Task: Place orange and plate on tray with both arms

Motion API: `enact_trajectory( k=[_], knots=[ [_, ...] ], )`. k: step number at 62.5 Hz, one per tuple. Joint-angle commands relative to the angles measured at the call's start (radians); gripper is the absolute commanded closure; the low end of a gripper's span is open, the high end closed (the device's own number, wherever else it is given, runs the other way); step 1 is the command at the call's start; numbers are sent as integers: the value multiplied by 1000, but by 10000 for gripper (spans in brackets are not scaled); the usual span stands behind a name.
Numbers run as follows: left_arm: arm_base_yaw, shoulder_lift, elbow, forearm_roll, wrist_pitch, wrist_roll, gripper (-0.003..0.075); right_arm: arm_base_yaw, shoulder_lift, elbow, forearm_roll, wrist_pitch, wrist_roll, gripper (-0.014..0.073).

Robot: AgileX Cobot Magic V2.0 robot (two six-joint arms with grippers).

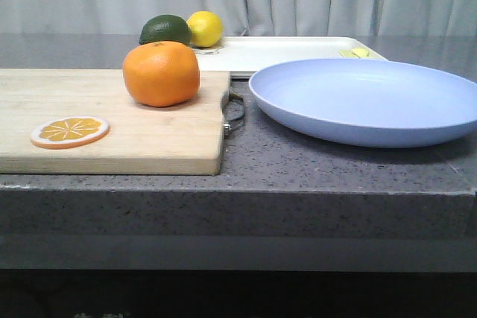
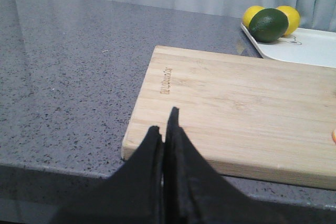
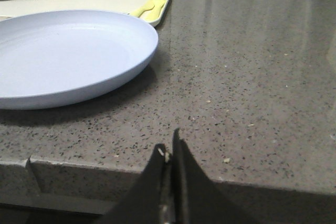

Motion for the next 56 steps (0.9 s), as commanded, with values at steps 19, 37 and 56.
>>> enact_trajectory(
  k=[19, 37, 56],
  knots=[
    [2, -21, 6, -6, -89, -5, 738, -4, -24, -4, 1, -81, -11, 655],
    [2, -21, 6, -6, -96, -5, 738, -4, -24, -4, 1, -123, -11, 655],
    [2, -21, 3, -6, -310, -5, 737, -4, -24, -31, 9, -279, 21, 655]
  ],
)
